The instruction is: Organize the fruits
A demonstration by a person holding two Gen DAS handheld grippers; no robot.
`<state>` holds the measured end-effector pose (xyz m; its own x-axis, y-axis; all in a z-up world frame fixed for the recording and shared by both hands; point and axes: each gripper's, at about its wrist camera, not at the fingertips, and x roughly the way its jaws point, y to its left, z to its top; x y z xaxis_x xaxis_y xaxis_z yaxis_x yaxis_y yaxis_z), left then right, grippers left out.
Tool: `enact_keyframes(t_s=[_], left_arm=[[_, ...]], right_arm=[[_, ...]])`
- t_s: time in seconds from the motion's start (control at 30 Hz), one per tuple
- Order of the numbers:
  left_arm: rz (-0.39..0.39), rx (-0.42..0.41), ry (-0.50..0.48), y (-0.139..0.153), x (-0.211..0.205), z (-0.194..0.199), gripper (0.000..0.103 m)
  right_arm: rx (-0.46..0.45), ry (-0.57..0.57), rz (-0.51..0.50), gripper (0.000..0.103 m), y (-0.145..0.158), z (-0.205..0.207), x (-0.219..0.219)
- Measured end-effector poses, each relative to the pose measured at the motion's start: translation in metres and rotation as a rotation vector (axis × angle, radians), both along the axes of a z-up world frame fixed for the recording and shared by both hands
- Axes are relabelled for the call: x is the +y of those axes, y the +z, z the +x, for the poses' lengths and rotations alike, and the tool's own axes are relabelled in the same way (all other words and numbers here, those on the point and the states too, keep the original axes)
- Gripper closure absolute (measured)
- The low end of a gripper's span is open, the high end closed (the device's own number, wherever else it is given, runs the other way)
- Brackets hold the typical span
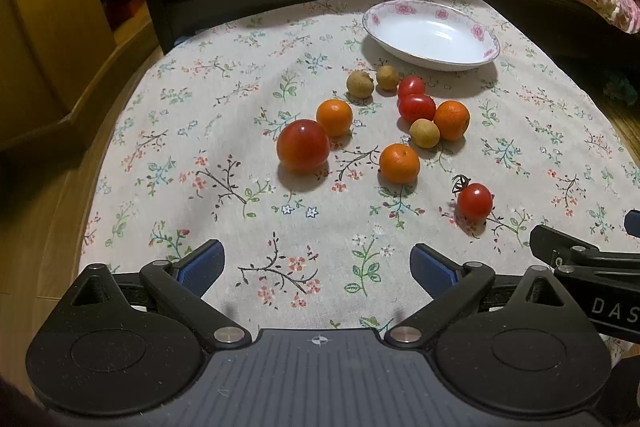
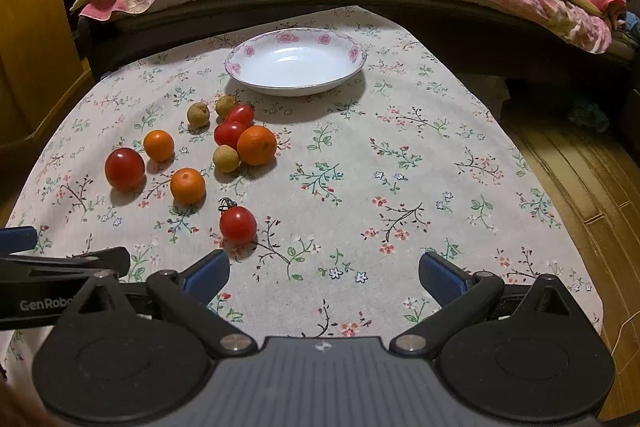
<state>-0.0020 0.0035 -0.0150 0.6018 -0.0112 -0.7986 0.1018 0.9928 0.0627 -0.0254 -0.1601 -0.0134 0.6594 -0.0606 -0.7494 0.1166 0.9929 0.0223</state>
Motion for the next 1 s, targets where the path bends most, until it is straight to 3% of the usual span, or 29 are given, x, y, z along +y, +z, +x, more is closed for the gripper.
enact_keyframes(t_s=[1.0], left_arm=[[0.005,0.032,0.007,-0.002,0.001,0.0038,0.004]], right_arm=[[0.028,0.021,0.004,0.003,-0.0048,0.0016,0.0039]])
